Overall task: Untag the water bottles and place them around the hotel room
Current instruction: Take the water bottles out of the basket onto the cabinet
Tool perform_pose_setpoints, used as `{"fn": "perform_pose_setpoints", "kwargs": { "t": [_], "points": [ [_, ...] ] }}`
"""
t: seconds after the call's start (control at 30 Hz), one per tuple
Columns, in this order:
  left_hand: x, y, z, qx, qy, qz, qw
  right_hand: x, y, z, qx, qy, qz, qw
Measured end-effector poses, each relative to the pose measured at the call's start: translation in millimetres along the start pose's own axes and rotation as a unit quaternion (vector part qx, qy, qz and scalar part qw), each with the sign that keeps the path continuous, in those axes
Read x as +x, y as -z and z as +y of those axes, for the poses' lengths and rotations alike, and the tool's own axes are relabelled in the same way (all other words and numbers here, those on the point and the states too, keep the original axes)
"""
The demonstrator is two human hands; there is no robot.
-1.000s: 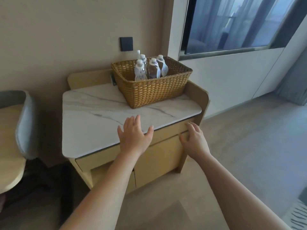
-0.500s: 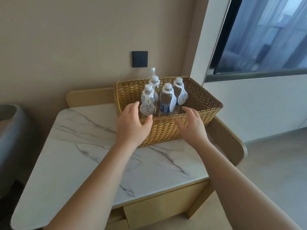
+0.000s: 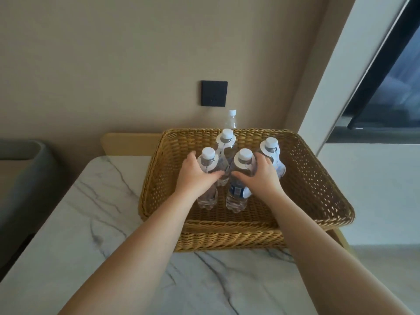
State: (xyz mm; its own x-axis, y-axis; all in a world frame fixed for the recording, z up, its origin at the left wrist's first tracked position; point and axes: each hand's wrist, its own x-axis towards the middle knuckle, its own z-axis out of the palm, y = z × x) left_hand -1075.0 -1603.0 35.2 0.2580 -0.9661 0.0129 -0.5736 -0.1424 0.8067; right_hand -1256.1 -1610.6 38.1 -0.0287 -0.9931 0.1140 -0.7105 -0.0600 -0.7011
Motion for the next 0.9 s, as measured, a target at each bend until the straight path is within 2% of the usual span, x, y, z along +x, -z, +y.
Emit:
{"fn": "perform_pose_setpoints", "kwargs": {
  "t": [0.23,0.47,0.7,0.9],
  "points": [
    [19.4,-9.6,-7.7,0.022,-0.009,-0.007,1.0,23.5,-12.6,7.9,-0.002,-0.031,-0.055,0.998],
    [6.5,5.9,-2.3,-0.014,-0.034,0.056,0.998,16.2,-6.7,-0.6,0.031,0.002,-0.011,0.999],
    [-22.4,88.7,34.1,-0.137,-0.109,0.155,0.972,-3.2,35.7,-77.1,0.131,0.104,0.039,0.985],
    [-40.3,188.9,36.1,-0.134,-0.117,0.25,0.952,-27.9,40.3,-164.5,0.215,0.155,-0.006,0.964]
  ]
}}
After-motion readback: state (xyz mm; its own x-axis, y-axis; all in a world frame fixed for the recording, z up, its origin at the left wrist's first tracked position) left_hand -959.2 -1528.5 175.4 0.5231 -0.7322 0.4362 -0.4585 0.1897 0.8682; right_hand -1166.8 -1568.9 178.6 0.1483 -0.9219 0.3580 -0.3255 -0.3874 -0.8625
